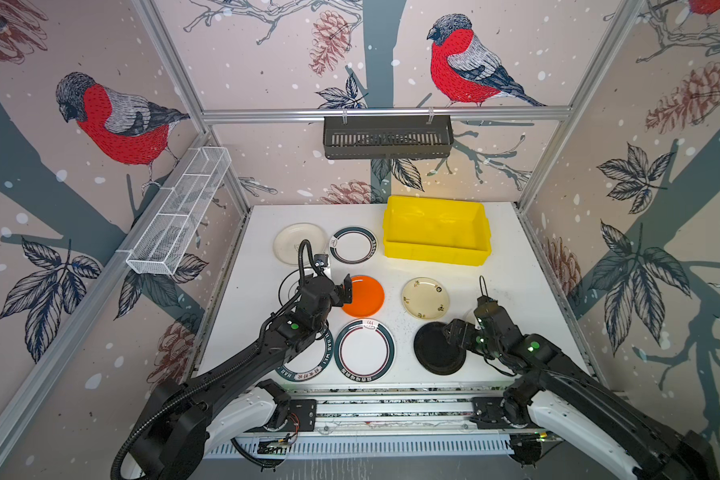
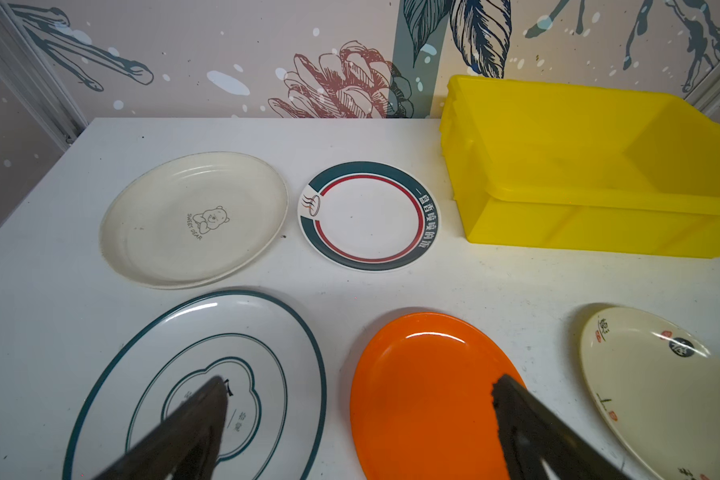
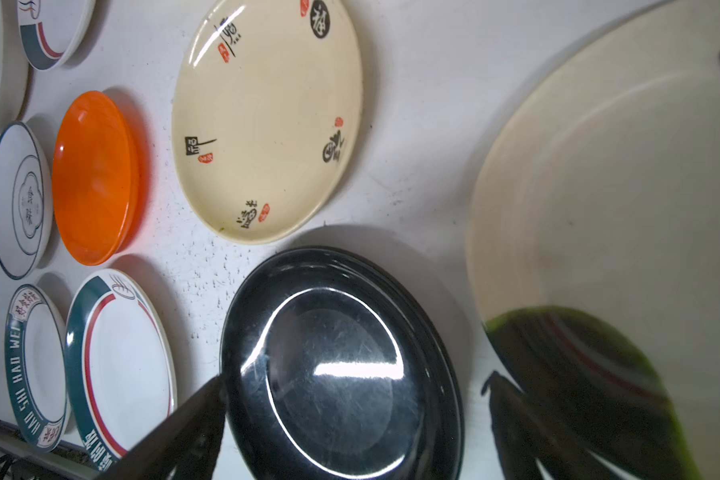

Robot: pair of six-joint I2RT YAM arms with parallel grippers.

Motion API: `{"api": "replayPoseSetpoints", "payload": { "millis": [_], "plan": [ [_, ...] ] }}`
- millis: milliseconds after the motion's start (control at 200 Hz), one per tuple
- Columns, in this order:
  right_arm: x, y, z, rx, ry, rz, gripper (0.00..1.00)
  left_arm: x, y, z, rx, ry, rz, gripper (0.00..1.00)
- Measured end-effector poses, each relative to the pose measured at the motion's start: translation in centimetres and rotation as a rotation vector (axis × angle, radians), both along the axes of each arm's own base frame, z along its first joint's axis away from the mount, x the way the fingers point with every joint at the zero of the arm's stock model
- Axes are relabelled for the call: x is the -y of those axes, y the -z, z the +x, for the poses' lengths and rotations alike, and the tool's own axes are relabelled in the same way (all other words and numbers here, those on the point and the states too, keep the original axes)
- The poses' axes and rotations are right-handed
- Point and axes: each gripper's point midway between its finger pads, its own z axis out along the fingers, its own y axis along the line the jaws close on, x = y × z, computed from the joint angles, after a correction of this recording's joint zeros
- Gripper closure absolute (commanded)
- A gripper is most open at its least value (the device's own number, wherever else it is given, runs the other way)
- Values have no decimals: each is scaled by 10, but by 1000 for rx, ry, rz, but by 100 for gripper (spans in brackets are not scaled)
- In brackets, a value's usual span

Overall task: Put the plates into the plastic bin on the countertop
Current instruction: 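Grasp the black plate's rim with the right gripper while left arm moves over orange plate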

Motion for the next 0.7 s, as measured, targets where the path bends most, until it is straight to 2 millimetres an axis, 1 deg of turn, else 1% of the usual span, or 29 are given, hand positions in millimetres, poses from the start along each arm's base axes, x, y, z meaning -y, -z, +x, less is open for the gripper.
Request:
{"api": "replayPoseSetpoints", "payload": {
  "millis": [145,220,350,425,525,595,670,700],
  "plan": [
    [2,10,-13,-33,24,12,3,2,-4,-1,26,14,-26,1],
    [3,14,-18,-52,33,14,3,7,-5,-1,33,38,-43,1],
    [3,19,-25,-78,48,24,4,15,0,-5,35,85,-68,1],
    [3,20,-27,-77,46,29,7,19,0,-6,35,109,-80,1],
    [2,22,-28,-81,56,50,16,23,-3,-7,46,129,-97,1],
    [1,26,-31,-95,50,56,21,27,-4,-8,48,149,-108,1],
    [1,32,-34,-107,46,61,24,29,-5,-8,50,160,-114,1],
    [0,34,-35,-112,42,67,28,31,-4,-9,46,172,-117,1]
  ]
}}
